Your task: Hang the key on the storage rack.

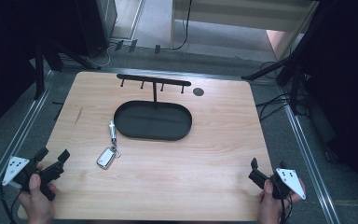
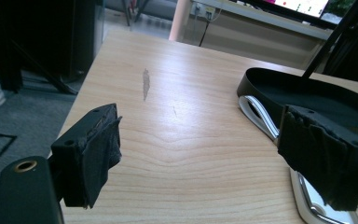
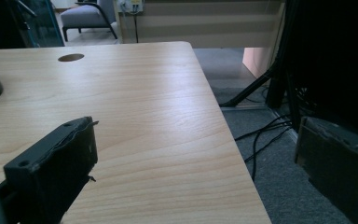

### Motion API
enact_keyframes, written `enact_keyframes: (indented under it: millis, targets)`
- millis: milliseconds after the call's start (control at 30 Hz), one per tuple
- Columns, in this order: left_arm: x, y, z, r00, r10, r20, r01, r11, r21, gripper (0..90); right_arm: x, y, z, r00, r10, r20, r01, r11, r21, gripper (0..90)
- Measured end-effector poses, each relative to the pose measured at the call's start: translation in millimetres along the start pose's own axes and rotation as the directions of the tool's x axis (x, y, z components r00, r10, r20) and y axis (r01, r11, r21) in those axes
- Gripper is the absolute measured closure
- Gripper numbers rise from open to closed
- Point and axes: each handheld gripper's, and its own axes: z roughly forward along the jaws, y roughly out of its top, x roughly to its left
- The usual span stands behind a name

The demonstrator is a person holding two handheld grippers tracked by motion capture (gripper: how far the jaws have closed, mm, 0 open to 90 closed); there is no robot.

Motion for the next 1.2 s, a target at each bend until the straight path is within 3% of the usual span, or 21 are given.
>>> enact_keyframes:
  millis: [167, 200, 367, 400, 500, 600, 633, 767, 867, 933, 967, 1033, 1067, 1133, 1200]
  targets:
    - [-3.0, 2.5, 2.6, 0.9993, 0.019, 0.032, -0.02, 0.9994, 0.029, 14.2, 1.1, 0.3, 1.0, 0.9999, -0.014, -0.008, 0.014, 1.0, 0.003, 0.0]
    - [-6.6, 5.2, 4.2, 0.9985, 0.045, 0.029, -0.047, 0.9977, 0.05, 14.2, 2.5, 0.3, 0.9, 0.9997, -0.02, -0.016, 0.02, 1.0, 0.008, 0.0]
    - [-19.6, 12.1, 9.1, 0.9971, 0.073, 0.023, -0.074, 0.9934, 0.087, 14.3, 5.0, 0.6, 2.2, 0.9988, -0.043, -0.022, 0.044, 0.999, 0.019, 0.0]
    - [-29.2, 17.2, 12.5, 0.9953, 0.094, 0.021, -0.096, 0.9895, 0.108, 14.2, 5.1, 0.7, 2.5, 0.9986, -0.047, -0.022, 0.047, 0.999, 0.02, 0.0]
    - [-42.2, 25.6, 18.8, 0.9934, 0.102, 0.052, -0.109, 0.9788, 0.173, 14.2, 4.6, 0.6, 1.9, 0.9989, -0.041, -0.022, 0.041, 0.999, 0.019, 0.0]
    - [-55.7, 33.6, 25.1, 0.9861, 0.141, 0.088, -0.158, 0.958, 0.239, 13.7, 4.1, 0.4, 1.4, 0.9992, -0.031, -0.026, 0.031, 0.999, 0.017, 0.0]
    - [-55.7, 33.6, 25.1, 0.9861, 0.141, 0.088, -0.158, 0.958, 0.239, 13.6, 4.1, 0.4, 1.4, 0.9992, -0.031, -0.026, 0.031, 0.999, 0.017, 0.0]
    - [-71.8, 47.8, 34.6, 0.9737, 0.186, 0.131, -0.219, 0.9267, 0.306, 13.5, 4.6, 0.6, 1.8, 0.9989, -0.038, -0.029, 0.039, 0.999, 0.023, 0.0]
    - [-83.3, 60.9, 42.5, 0.9743, 0.184, 0.131, -0.218, 0.9146, 0.34, 13.9, 4.4, 0.6, 1.7, 0.999, -0.033, -0.03, 0.034, 0.999, 0.025, 0.0]
    - [-92.2, 68.8, 47.7, 0.9687, 0.212, 0.13, -0.245, 0.897, 0.368, 14.0, 4.2, 0.6, 1.7, 0.9991, -0.028, -0.031, 0.028, 0.999, 0.025, 0.0]
    - [-97.0, 72.0, 51.3, 0.9667, 0.226, 0.12, -0.255, 0.8845, 0.391, 14.4, 3.9, 0.6, 1.8, 0.9992, -0.024, -0.033, 0.025, 0.999, 0.025, 0.0]
    - [-104.6, 76.9, 60.2, 0.9686, 0.225, 0.105, -0.248, 0.8539, 0.458, 14.3, 3.3, 0.7, 1.8, 0.9992, -0.018, -0.035, 0.019, 0.999, 0.027, 0.0]
    - [-107.9, 78.6, 64.3, 0.9688, 0.225, 0.104, -0.247, 0.8429, 0.478, 14.4, 3.0, 0.7, 1.9, 0.9992, -0.018, -0.035, 0.019, 0.999, 0.027, 0.0]
    - [-113.6, 81.6, 73.1, 0.9638, 0.244, 0.108, -0.263, 0.8068, 0.529, 14.6, 2.8, 0.8, 2.3, 0.9991, -0.019, -0.038, 0.02, 0.999, 0.028, 0.0]
    - [-117.8, 84.0, 82.9, 0.9647, 0.246, 0.093, -0.254, 0.7798, 0.572, 18.0, 3.2, 0.9, 2.5, 0.9989, -0.021, -0.041, 0.023, 0.999, 0.032, 0.0]
